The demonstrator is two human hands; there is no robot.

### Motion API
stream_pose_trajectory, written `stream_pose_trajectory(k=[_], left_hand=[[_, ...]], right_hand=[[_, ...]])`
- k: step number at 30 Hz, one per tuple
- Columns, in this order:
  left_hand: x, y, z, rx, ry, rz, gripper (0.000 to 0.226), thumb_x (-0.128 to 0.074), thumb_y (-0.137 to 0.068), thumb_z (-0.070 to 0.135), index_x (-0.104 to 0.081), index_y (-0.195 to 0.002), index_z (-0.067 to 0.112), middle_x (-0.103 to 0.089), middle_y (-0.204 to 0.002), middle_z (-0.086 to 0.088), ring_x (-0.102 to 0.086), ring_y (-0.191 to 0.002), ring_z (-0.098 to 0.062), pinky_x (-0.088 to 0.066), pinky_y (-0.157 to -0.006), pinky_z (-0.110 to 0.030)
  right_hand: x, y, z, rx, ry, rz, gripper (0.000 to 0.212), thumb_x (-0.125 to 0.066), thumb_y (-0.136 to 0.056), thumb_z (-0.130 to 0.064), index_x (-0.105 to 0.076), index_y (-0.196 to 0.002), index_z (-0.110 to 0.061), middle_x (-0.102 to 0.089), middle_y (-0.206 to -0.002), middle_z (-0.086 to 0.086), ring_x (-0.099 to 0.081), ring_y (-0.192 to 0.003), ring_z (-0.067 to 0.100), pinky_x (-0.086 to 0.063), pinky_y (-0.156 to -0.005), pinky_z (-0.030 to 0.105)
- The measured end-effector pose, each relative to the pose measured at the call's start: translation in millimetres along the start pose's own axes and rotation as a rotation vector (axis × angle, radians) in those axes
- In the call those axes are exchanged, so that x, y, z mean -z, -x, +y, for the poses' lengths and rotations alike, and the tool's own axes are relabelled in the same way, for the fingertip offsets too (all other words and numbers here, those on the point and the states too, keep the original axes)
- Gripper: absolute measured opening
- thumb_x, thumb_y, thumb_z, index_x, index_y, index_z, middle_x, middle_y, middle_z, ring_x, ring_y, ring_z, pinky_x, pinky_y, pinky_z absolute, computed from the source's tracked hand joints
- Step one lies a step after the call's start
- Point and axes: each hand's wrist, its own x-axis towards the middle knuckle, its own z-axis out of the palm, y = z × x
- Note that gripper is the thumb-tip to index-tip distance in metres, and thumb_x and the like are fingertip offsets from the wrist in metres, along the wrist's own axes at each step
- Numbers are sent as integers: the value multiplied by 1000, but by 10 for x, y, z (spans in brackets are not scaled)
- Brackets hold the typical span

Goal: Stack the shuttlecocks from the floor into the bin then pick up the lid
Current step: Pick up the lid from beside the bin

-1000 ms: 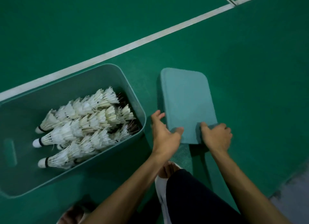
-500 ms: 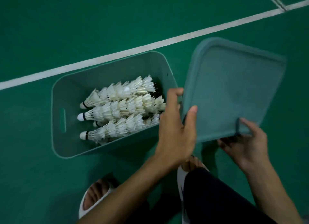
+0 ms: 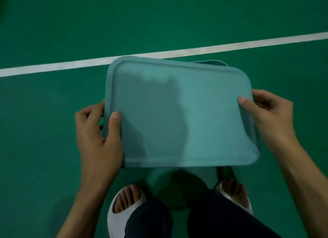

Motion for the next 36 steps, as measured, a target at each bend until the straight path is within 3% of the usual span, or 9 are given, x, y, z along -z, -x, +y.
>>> stream_pose_trajectory(k=[9, 13, 17, 22, 25, 28, 30, 33, 36], left_hand=[[-190, -185, -195, 118, -17, 35, 34, -50, -106, 20, -61, -138, 18, -51, -113, -5, -55, -97, -17, -42, -81, -20], [-128, -249, -216, 120, -44, 21, 27, -51, -105, 19, -62, -131, 16, -52, -111, -3, -55, -94, -17, -48, -80, -29], [-71, -267, -218, 62, -103, -52, 21, -51, -103, 17, -59, -122, 11, -52, -109, -4, -53, -98, -20, -47, -84, -40], [-86, -308, -280, -62, -211, -92, 34, -46, -104, 17, -53, -134, 6, -47, -115, 0, -48, -109, -20, -41, -99, -37], [-90, -344, -264, -102, -197, -129, 54, -46, -104, 15, -35, -157, 10, -44, -124, 2, -43, -117, -16, -33, -106, -29], [-88, -395, -255, -199, -308, -192, 60, -44, -101, 29, -35, -159, 18, -46, -143, -12, -41, -129, -29, -33, -114, -42], [-95, -408, -233, -262, -481, -245, 60, -42, -101, 42, -37, -159, 25, -29, -163, -17, -29, -146, -38, -29, -120, -53], [-96, -394, -200, -294, -658, -337, 71, -30, -100, 65, -19, -163, 35, 2, -173, -2, -6, -159, -31, -19, -124, -54], [-84, -377, -184, -274, -672, -327, 80, -27, -95, 74, -16, -164, 34, 2, -173, 2, -11, -158, -28, -23, -123, -54]], right_hand=[[-315, -386, -141, 59, 158, 13, 20, -71, -92, -13, -73, -106, -27, -71, -72, -33, -61, -60, -12, -50, -62, 9], [-351, -456, -190, 99, 330, 29, 25, -71, -91, -21, -75, -116, -24, -74, -92, -9, -62, -73, 5, -54, -80, 30], [-358, -410, -166, 180, 515, 13, 35, -64, -94, -34, -68, -123, -16, -68, -109, 10, -62, -92, 26, -50, -88, 38], [-366, -472, -139, 26, 493, -28, 34, -54, -94, -46, -67, -104, -16, -65, -81, 1, -62, -76, 27, -42, -73, 34], [-401, -450, -168, 172, 666, -2, 48, -57, -96, -41, -55, -134, -12, -64, -123, 14, -61, -110, 35, -48, -94, 44], [-484, -358, -168, 434, 920, -191, 66, -44, -99, -47, -33, -156, -15, -33, -162, 13, -34, -144, 36, -36, -113, 51], [-503, -357, -165, 441, 1022, -291, 69, -32, -99, -55, -28, -159, -22, -15, -170, 5, -17, -153, 35, -33, -115, 55], [-467, -376, -187, 375, 951, -357, 76, -34, -95, -64, -24, -161, -28, -4, -172, -5, -2, -158, 26, -25, -120, 52], [-428, -372, -189, 393, 933, -392, 87, -40, -87, -72, -23, -161, -29, -1, -172, -8, 4, -158, 24, -20, -122, 48]])
